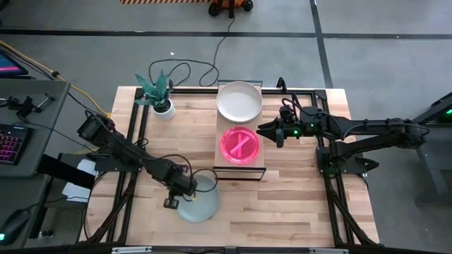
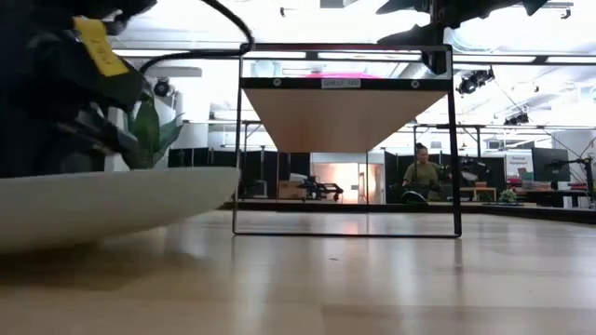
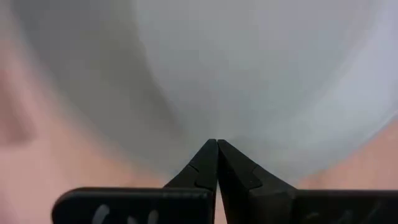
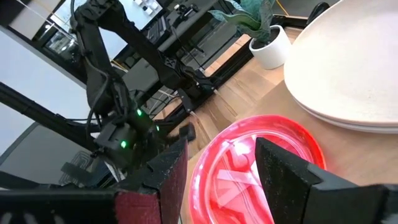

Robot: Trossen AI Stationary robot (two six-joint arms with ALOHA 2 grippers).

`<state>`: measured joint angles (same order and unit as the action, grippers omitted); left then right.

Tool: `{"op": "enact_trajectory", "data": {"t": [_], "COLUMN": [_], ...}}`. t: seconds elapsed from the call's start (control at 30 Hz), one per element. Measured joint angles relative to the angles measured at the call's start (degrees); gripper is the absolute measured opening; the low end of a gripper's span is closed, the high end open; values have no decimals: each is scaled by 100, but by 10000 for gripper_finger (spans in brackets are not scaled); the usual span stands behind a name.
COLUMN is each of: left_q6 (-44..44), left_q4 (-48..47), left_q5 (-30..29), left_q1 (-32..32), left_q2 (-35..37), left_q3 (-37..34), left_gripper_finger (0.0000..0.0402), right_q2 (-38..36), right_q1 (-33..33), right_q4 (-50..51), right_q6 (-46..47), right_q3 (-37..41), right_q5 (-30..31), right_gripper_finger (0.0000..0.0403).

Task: Place and stack plates onto a shelf
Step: Stack the white plate on top of the stacked light brown plate on the shelf, then stack the white plate on top of the off white plate on the shelf

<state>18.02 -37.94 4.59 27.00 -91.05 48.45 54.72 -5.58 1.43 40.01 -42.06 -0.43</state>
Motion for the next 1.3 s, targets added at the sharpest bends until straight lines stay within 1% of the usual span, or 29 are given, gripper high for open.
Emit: {"op": "enact_trajectory", "data": {"t": [0.2, 0.3, 0.4, 0.5, 0.57, 0.6, 0.67, 0.8, 0.93, 1.07, 1.17, 1.3], "left_q6": [20, 273, 624, 1174, 1582, 1758, 2022, 2424, 2756, 2988, 3090, 3139], "left_q4": [-933, -1215, -1196, -712, -407, -289, -370, -285, 393, 956, 1095, 1056], "left_q5": [-180, -238, -411, -741, -1012, -1116, -1190, -1168, -966, -945, -948, -1067], "left_q1": [9, 9, 7, -14, -44, -59, -123, -265, -422, -557, -667, -803], "left_q2": [675, 1245, 1906, 2493, 2743, 2817, 2930, 2957, 2952, 2951, 2951, 2946], "left_q3": [-181, -398, -636, -849, -978, -1035, -1161, -1448, -1796, -2024, -2122, -2213], "left_gripper_finger": [0, 0, 0, 0, 2, 5, 16, 57, 103, 139, 156, 166], "right_q2": [0, -1, 0, 1, 1, 2, -2, 1, 0, 2, 0, 0], "right_q1": [0, 0, -2, 0, 0, -1, -1, -2, -1, -2, -1, -2], "right_q4": [7, -2, 3, 14, 19, 17, 17, 72, 104, 112, 114, 135], "right_q6": [0, 0, 0, 0, 0, 0, -2, -2, -2, 0, -1, -2], "right_q3": [0, 1, 2, 2, 2, 2, 2, 2, 2, 2, 2, 2], "right_q5": [0, 0, 0, 2, 2, 5, 48, 87, 87, 90, 90, 92], "right_gripper_finger": [171, 171, 171, 171, 171, 171, 171, 171, 171, 171, 171, 171]}}
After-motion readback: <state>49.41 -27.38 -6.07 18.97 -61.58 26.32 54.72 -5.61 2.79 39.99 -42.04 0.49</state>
